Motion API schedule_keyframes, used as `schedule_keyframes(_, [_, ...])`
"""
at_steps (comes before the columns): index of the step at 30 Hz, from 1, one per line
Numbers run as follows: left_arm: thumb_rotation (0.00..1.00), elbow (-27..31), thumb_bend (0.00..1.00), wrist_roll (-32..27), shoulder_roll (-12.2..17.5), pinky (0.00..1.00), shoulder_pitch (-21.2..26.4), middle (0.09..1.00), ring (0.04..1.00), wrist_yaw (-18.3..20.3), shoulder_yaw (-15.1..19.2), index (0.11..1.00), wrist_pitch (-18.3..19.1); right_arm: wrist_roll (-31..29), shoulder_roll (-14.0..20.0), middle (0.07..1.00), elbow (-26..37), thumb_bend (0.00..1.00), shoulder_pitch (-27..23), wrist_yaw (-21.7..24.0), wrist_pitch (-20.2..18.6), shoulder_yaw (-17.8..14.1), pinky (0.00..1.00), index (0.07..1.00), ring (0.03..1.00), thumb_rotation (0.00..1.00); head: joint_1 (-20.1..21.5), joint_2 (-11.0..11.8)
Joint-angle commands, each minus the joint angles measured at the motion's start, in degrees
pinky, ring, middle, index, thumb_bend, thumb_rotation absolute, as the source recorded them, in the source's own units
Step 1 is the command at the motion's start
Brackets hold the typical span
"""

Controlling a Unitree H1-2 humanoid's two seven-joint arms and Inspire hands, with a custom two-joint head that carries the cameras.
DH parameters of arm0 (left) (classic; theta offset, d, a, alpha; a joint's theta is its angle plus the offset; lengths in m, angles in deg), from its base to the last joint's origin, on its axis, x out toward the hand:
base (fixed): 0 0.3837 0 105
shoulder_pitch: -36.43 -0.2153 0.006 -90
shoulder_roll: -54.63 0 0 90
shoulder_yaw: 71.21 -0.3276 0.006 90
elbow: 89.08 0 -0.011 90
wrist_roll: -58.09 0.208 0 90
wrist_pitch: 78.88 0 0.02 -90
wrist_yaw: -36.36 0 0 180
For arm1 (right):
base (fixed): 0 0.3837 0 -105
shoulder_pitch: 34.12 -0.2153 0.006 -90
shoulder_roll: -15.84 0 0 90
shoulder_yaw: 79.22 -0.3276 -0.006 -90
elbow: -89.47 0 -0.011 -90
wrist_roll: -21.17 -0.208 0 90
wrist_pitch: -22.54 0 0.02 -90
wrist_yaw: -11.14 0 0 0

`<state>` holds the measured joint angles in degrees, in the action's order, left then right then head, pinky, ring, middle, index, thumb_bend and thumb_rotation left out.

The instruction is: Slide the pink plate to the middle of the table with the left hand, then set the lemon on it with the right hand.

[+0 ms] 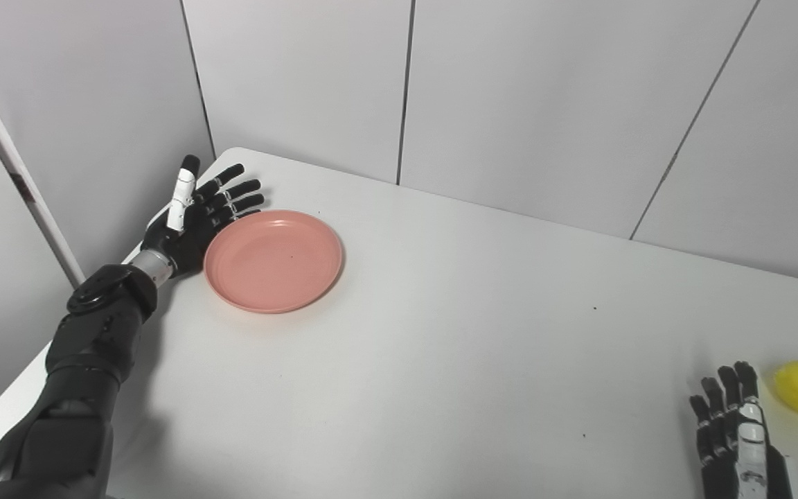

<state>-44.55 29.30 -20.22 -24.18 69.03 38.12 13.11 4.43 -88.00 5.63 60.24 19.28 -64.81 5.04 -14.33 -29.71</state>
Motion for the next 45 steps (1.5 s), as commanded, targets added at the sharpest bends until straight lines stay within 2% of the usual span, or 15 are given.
schedule_keyframes(1, [0.86, 3.3, 0.98, -0.1, -0.3, 0.79, 0.8, 0.802, 0.794, 0.2, -0.2, 0.894, 0.0, -0.7, -1.3, 1.0, -3.6, 0.65, 1.4, 0.4, 1.4, 0.5, 1.0, 0.99, 0.991, 0.81, 0.1, -0.1])
schedule_keyframes(4, [0.86, 4.5, 0.97, -0.1, -1.0, 0.76, 0.4, 0.787, 0.763, 0.0, -0.1, 0.869, 0.5, -0.1, -1.3, 0.997, -3.6, 0.64, 1.5, 0.1, 1.7, 0.6, 1.0, 0.987, 0.983, 0.82, 0.1, 0.0])
schedule_keyframes(7, [0.87, 8.5, 0.98, -0.3, -2.2, 0.75, -1.0, 0.786, 0.756, -0.8, -0.4, 0.859, 2.4, -0.5, -1.4, 0.997, -3.8, 0.65, 1.3, 0.3, 1.4, 0.5, 1.0, 0.985, 0.982, 0.82, 0.1, 0.0])
schedule_keyframes(14, [0.86, 17.0, 0.96, -0.3, -5.4, 0.8, -4.7, 0.816, 0.79, -3.4, -0.5, 0.911, 4.6, -0.5, -1.4, 0.996, -3.7, 0.64, 1.3, 0.4, 1.5, 0.6, 1.0, 0.985, 0.982, 0.82, 0.2, -0.1])
schedule_keyframes(21, [0.85, 25.4, 0.95, 0.3, -9.0, 0.81, -7.7, 0.813, 0.818, -8.9, -0.9, 0.9, 8.4, -0.6, -1.3, 0.991, -3.1, 0.62, 1.6, 0.4, 1.3, 0.6, 1.0, 0.985, 0.975, 0.83, 0.2, -0.3])
schedule_keyframes(27, [0.87, 30.2, 0.96, 3.5, -10.0, 0.85, -9.1, 0.836, 0.835, -14.2, -2.6, 0.925, 11.0, -0.2, -1.1, 0.991, -3.2, 0.64, 1.6, 0.5, 1.6, 0.7, 1.0, 0.988, 0.973, 0.84, 0.1, -0.5])
schedule_keyframes(32, [0.9, 35.1, 0.91, 5.9, -11.3, 0.85, -10.3, 0.825, 0.835, -19.2, -3.1, 0.9, 14.3, -0.7, -1.1, 0.992, -3.1, 0.63, 1.5, 0.6, 1.3, 0.6, 1.0, 0.987, 0.974, 0.84, 0.1, -0.6])
schedule_keyframes(39, [0.93, 40.8, 0.87, 6.6, -12.8, 0.86, -12.2, 0.828, 0.845, -22.3, -3.9, 0.892, 17.6, -0.1, -1.1, 0.986, -2.7, 0.63, 1.6, 0.4, 1.4, 0.8, 1.0, 0.982, 0.966, 0.85, 0.3, -0.9])
schedule_keyframes(45, [0.9, 44.3, 0.9, 7.6, -15.1, 0.89, -13.6, 0.844, 0.863, -25.2, -4.3, 0.882, 18.8, -0.2, -1.4, 0.978, -2.8, 0.64, 1.4, 0.2, 1.5, 0.7, 1.0, 0.976, 0.961, 0.84, 0.4, -0.9])
